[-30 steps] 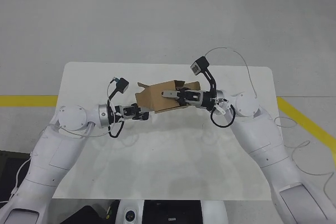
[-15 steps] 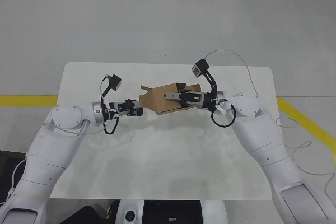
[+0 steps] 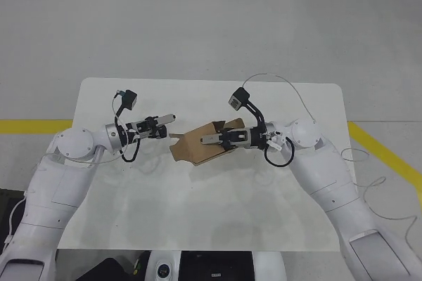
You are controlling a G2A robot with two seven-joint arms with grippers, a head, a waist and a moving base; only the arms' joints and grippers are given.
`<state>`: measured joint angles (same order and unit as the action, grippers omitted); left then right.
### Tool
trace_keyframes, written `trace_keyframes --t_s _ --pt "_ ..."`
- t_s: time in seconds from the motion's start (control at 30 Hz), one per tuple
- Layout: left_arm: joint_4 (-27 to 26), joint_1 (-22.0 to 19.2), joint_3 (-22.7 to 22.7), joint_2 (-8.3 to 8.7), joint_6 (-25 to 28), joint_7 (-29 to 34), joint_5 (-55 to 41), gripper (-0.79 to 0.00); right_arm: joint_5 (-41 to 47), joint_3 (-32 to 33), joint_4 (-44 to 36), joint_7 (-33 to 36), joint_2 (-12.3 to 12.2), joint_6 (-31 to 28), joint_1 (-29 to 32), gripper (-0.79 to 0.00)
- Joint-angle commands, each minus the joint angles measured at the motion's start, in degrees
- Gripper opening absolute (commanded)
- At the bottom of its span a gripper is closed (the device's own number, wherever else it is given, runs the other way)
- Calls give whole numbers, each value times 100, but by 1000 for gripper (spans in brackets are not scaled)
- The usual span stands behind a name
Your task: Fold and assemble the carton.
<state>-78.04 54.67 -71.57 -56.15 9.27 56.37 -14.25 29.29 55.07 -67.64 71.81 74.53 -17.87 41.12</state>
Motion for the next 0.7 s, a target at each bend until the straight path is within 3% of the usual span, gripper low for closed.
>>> trace_keyframes --t_s 0.0,0.67 --pt "-37 -9 21 -7 7 17 -37 0 -29 12 62 -83 3 -31 -22 -785" --pt "-534 205 88 -11 -9 223 -233 0 -91 82 211 -640 45 -140 -103 -785"
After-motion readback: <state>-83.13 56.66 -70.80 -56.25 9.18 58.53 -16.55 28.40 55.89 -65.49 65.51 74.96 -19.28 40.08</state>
